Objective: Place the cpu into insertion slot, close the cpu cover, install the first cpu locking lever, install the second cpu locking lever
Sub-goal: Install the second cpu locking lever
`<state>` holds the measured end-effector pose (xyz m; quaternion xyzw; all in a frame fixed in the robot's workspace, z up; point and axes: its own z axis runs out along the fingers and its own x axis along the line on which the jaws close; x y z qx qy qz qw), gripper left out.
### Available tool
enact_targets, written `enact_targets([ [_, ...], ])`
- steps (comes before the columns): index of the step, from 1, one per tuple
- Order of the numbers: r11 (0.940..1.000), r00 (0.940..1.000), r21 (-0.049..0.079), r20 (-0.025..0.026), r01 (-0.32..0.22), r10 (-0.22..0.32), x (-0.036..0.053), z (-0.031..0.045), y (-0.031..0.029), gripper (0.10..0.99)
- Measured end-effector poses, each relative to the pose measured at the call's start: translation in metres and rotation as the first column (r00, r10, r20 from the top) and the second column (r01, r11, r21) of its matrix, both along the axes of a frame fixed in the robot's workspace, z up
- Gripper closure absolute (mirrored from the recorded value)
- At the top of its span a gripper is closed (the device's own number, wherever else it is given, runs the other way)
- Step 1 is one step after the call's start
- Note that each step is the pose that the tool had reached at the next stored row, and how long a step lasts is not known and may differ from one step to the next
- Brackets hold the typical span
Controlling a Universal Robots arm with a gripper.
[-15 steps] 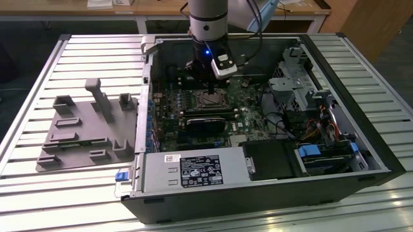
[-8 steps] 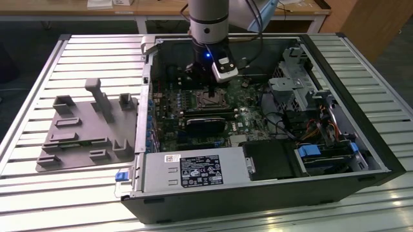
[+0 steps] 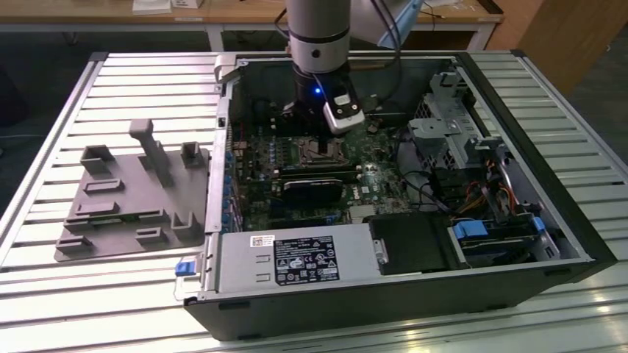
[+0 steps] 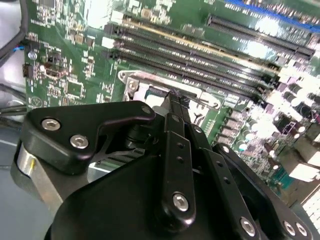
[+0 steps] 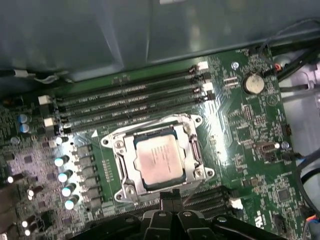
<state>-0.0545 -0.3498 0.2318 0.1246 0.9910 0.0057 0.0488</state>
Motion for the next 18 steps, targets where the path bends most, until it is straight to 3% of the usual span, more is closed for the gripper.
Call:
enact_targets([
  [12, 1.0000, 1.0000, 0.000, -0.0002, 0.000, 0.000, 0.0007, 0.0000, -0.0106, 0.980],
  [18, 1.0000, 1.0000, -0.001, -0.0002, -0.003, 0.003, -0.0016, -0.0015, -0.0126, 0.980],
])
